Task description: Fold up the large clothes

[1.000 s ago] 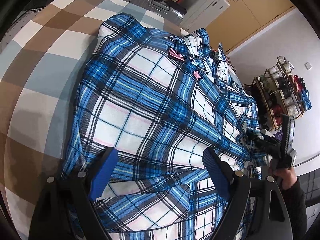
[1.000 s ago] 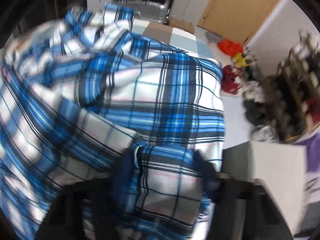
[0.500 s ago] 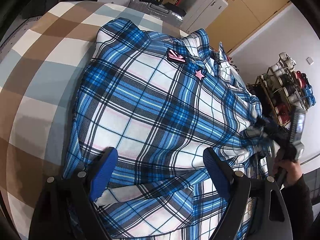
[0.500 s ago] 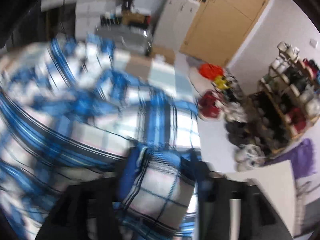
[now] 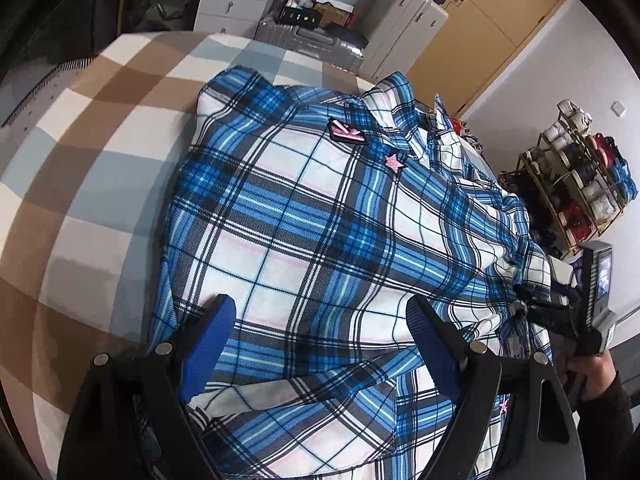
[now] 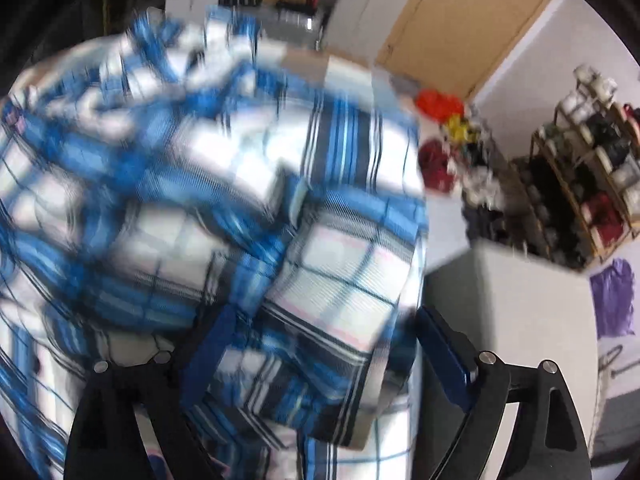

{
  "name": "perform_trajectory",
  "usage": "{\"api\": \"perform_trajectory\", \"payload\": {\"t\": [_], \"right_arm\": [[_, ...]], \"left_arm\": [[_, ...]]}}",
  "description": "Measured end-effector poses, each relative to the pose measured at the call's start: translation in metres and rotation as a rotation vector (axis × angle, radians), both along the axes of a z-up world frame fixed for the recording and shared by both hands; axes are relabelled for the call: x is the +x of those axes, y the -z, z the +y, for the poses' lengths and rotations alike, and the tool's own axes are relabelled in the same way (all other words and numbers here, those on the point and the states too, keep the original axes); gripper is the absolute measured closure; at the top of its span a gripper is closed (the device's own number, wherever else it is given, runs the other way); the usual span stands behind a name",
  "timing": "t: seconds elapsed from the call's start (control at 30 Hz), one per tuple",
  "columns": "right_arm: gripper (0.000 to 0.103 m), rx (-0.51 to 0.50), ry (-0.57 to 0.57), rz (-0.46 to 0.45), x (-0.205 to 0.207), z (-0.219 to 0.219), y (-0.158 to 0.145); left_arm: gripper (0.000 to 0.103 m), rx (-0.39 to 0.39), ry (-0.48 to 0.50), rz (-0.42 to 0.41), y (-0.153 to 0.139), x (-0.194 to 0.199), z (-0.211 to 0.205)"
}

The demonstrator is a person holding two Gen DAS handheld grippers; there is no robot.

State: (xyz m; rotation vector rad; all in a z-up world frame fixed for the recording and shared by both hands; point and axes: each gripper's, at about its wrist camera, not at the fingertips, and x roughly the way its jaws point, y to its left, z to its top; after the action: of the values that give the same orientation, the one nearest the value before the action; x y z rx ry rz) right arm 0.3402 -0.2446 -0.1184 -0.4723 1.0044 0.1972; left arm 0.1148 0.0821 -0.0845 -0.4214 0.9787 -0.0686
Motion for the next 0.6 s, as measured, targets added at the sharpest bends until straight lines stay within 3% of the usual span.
{"api": "perform_trajectory", "payload": {"t": [0.1,0.2,0.4,0.5,0.6], "right_arm": [[0.013,-0.024,0.039,-0.025,-0.006,-0.001,-0.01],[0.011,0.059,-0.013,-0.104,-0.021,0.008,-0.035],[0.011,0.197,0.01,-0.011,-0.022,0.024,-0.031],[0.011,0.279,0.055,0.073,-0.022,0.028,-0.011],[0.011,0.276,0.1,0.158,-0.021,0.032,0.008]], "left_arm": [[0.019,0.07,0.02,-0.032,-0.004,-0.002,-0.006],[0.019,0.147,0.038,-0.064,-0.008,-0.003,-0.014],[0.019,0.187,0.075,-0.075,-0.002,0.001,-0.018],[0.019,0.256,0.077,-0.035,0.007,0.005,-0.018],[0.019,0.256,0.083,-0.011,0.012,0.007,-0.015]]}}
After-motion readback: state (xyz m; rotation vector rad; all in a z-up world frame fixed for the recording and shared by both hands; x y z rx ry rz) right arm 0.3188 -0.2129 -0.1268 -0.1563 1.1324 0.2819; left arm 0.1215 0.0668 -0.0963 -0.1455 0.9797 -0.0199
